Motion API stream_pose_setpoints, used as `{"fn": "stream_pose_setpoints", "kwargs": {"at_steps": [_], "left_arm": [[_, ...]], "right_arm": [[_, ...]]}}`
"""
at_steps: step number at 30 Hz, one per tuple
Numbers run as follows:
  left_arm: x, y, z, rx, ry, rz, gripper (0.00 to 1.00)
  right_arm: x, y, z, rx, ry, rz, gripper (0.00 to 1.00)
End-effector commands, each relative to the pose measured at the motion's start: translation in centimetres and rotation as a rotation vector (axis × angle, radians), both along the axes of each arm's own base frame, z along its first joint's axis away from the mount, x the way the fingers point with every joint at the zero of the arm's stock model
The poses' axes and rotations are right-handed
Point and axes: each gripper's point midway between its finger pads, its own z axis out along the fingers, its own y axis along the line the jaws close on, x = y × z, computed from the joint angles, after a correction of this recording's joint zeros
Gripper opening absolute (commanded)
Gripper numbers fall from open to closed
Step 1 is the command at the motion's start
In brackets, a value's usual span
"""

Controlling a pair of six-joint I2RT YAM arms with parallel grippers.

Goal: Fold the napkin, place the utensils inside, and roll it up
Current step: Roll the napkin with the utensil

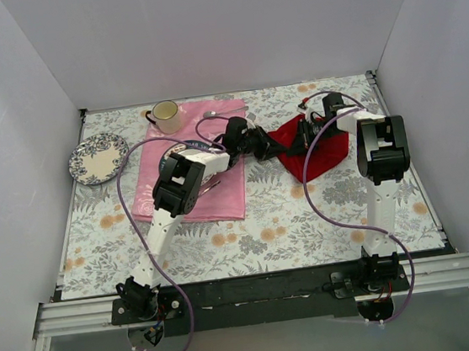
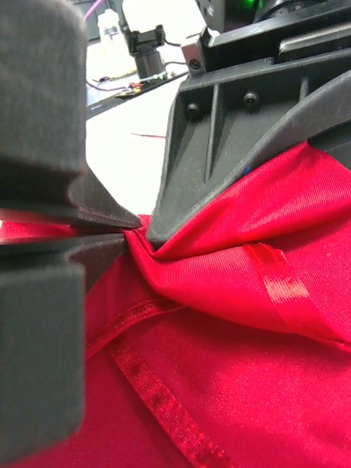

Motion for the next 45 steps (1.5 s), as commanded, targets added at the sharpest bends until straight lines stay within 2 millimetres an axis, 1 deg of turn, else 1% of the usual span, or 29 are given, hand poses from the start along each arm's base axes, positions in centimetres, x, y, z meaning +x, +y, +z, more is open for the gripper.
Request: {"fn": "stream_pose_setpoints", "kwargs": {"at_steps": [1,2,3,4,5,6,7,9,10,12,13,14,15,16,17,18,19,20,22,24,25,27,29,35,37,39,43,45], "left_arm": [[0.3,0.5,-4.0,0.105,0.086,0.066,0.03],[0.2,0.8,-4.5,0.12,0.109,0.07,0.02],[0.3,0.9,-4.8,0.131,0.12,0.076,0.01],[0.1,0.9,-5.1,0.137,0.127,0.072,0.01],[0.1,0.9,-5.1,0.135,0.132,0.071,0.01],[0.1,1.0,-5.2,0.137,0.135,0.071,0.0],[0.0,1.0,-5.2,0.14,0.136,0.073,0.0],[0.1,1.2,-5.2,0.14,0.138,0.076,0.0],[0.0,1.2,-5.3,0.143,0.14,0.076,0.0],[0.1,1.3,-5.4,0.142,0.145,0.074,0.0],[0.0,1.3,-5.4,0.142,0.149,0.074,0.0],[0.0,1.4,-5.5,0.147,0.156,0.075,0.0],[0.1,1.4,-5.5,0.146,0.157,0.076,0.0],[0.1,1.4,-5.5,0.148,0.161,0.076,0.0],[0.2,1.5,-5.5,0.152,0.164,0.08,0.0],[0.2,1.5,-5.5,0.151,0.162,0.078,0.0],[0.3,1.4,-5.5,0.15,0.16,0.076,0.0],[0.3,1.6,-5.6,0.156,0.163,0.077,0.0],[0.4,1.5,-5.7,0.155,0.165,0.078,0.0],[0.3,1.6,-5.8,0.157,0.17,0.077,0.0],[0.4,1.6,-6.0,0.157,0.174,0.08,0.0],[0.5,1.6,-5.9,0.155,0.175,0.081,0.0],[0.7,1.6,-5.8,0.155,0.171,0.082,0.0],[0.7,1.7,-5.7,0.157,0.168,0.076,0.0],[0.7,1.8,-5.8,0.157,0.17,0.076,0.0],[0.9,1.8,-5.9,0.154,0.169,0.078,0.0],[0.9,1.7,-5.9,0.155,0.172,0.078,0.0],[0.9,1.7,-6.0,0.155,0.17,0.078,0.0]], "right_arm": [[0.7,-2.0,-1.1,-0.258,-0.034,-0.055,0.23],[0.7,-2.1,-0.8,-0.29,-0.037,-0.057,0.25],[1.1,-1.7,-0.2,-0.321,-0.043,-0.068,0.28],[1.4,-2.2,0.1,-0.387,-0.059,-0.084,0.34],[1.2,-2.4,0.4,-0.419,-0.055,-0.084,0.37],[1.7,-1.9,1.1,-0.439,-0.08,-0.083,0.39],[1.9,-2.1,1.9,-0.465,-0.104,-0.094,0.44],[1.9,-1.6,2.9,-0.504,-0.127,-0.09,0.47],[2.1,-2.0,3.6,-0.556,-0.155,-0.104,0.5],[1.8,-1.8,4.0,-0.617,-0.184,-0.094,0.52],[1.5,-2.4,4.1,-0.668,-0.218,-0.086,0.55],[1.2,-2.4,4.2,-0.683,-0.236,-0.081,0.57],[0.7,-2.0,4.0,-0.701,-0.257,-0.065,0.59],[0.9,-2.2,5.1,-0.72,-0.312,-0.085,0.61],[-0.3,-2.4,4.1,-0.738,-0.299,-0.073,0.62],[-0.8,-2.1,4.0,-0.746,-0.309,-0.063,0.63],[-0.7,-2.3,4.7,-0.755,-0.342,-0.078,0.64],[-1.7,-2.6,3.7,-0.768,-0.321,-0.068,0.64],[-2.3,-2.8,3.5,-0.776,-0.323,-0.063,0.64],[-3.4,-3.0,2.6,-0.783,-0.293,-0.04,0.63],[-3.7,-3.1,2.5,-0.781,-0.289,-0.038,0.63],[-3.9,-3.2,2.1,-0.784,-0.291,-0.038,0.62],[-3.7,-3.7,2.1,-0.811,-0.297,-0.043,0.6],[-3.3,-4.6,2.2,-0.861,-0.292,-0.068,0.48],[-3.2,-5.3,2.2,-0.898,-0.288,-0.086,0.41],[-3.4,-5.6,1.9,-0.906,-0.276,-0.089,0.4],[-3.5,-6.7,1.2,-0.945,-0.26,-0.107,0.31],[-3.9,-7.2,0.3,-0.956,-0.237,-0.104,0.29]]}}
